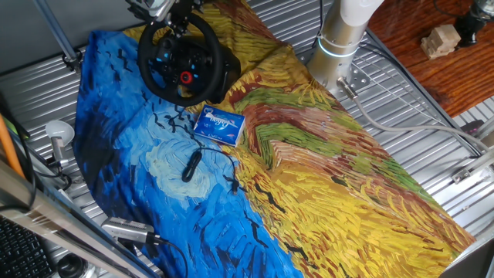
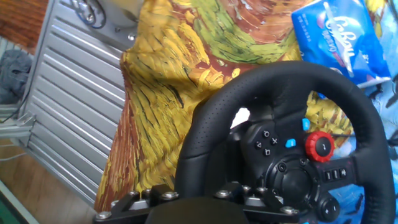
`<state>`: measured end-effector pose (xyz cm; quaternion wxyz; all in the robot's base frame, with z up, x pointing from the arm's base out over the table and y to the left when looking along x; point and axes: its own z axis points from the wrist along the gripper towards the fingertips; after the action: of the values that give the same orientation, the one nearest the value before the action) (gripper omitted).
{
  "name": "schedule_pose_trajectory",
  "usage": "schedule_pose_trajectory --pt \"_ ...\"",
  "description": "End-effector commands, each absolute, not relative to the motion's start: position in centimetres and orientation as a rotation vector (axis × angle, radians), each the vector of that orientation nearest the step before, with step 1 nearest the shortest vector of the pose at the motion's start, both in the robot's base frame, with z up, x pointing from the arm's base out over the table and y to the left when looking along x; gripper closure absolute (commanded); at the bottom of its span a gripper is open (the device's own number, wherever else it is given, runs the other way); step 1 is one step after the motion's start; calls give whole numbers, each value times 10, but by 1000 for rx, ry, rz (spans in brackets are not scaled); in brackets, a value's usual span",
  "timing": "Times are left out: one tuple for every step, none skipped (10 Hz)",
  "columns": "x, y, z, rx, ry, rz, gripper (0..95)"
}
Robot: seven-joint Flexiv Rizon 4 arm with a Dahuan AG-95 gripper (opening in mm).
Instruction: Rotate the steering wheel 90 degrees counterclockwise
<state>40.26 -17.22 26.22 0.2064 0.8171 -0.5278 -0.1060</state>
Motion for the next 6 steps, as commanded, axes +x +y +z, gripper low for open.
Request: schedule_pose_trajectory --pt "403 -172 262 2258 -1505 -267 380" --pt "403 -172 262 2261 -1507 -264 380" --pt "403 -172 262 2270 -1502 -273 380" --pt "403 -172 262 2284 -1489 -282 380" --pt "403 -172 262 2304 -1468 -294 380" --pt "403 -172 262 2381 -1371 -349 380"
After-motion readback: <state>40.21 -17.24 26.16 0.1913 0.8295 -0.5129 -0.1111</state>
